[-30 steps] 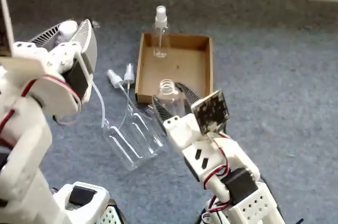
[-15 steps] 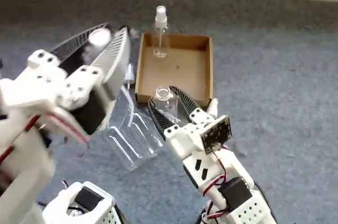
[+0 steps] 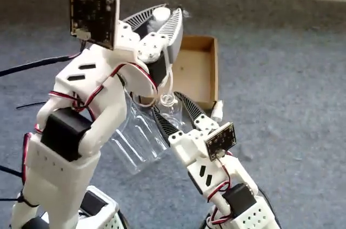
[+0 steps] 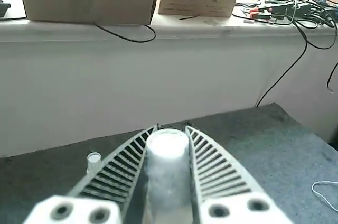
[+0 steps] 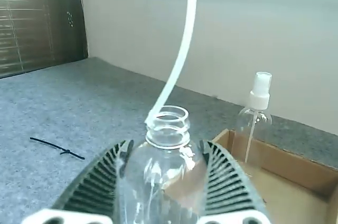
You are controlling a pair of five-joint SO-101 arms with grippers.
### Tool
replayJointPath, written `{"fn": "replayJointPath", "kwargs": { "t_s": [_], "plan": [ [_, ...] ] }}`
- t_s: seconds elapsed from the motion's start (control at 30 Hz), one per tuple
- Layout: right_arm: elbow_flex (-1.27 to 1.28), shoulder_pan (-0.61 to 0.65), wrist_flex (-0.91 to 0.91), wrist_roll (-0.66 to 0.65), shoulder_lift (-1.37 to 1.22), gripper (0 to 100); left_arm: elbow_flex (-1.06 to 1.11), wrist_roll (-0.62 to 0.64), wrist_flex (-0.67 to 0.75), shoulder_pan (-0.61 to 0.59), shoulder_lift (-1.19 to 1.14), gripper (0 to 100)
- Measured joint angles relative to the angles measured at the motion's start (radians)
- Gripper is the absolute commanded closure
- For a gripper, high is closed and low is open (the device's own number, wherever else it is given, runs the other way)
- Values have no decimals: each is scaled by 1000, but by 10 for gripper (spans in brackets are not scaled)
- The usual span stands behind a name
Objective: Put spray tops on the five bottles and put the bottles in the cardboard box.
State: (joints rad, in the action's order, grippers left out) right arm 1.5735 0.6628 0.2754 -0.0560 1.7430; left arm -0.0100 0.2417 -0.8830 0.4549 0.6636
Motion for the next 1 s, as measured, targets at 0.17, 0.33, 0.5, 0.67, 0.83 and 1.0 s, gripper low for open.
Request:
{"fn": "replayJointPath", "kwargs": {
  "t_s": [0.17,0.33,0.5,0.67,0.83,1.0],
  "plan": [
    [0,0,0,0,0,994,6,-86,28,8,2,994],
    [0,0,0,0,0,994,6,-109,37,5,2,994],
    [0,0,0,0,0,994,6,-112,38,14,2,994],
    [0,0,0,0,0,994,6,-112,38,37,2,994],
    [0,0,0,0,0,994,8,-112,38,81,2,994],
    [0,0,0,0,0,994,87,-112,54,75,2,994]
  ]
}}
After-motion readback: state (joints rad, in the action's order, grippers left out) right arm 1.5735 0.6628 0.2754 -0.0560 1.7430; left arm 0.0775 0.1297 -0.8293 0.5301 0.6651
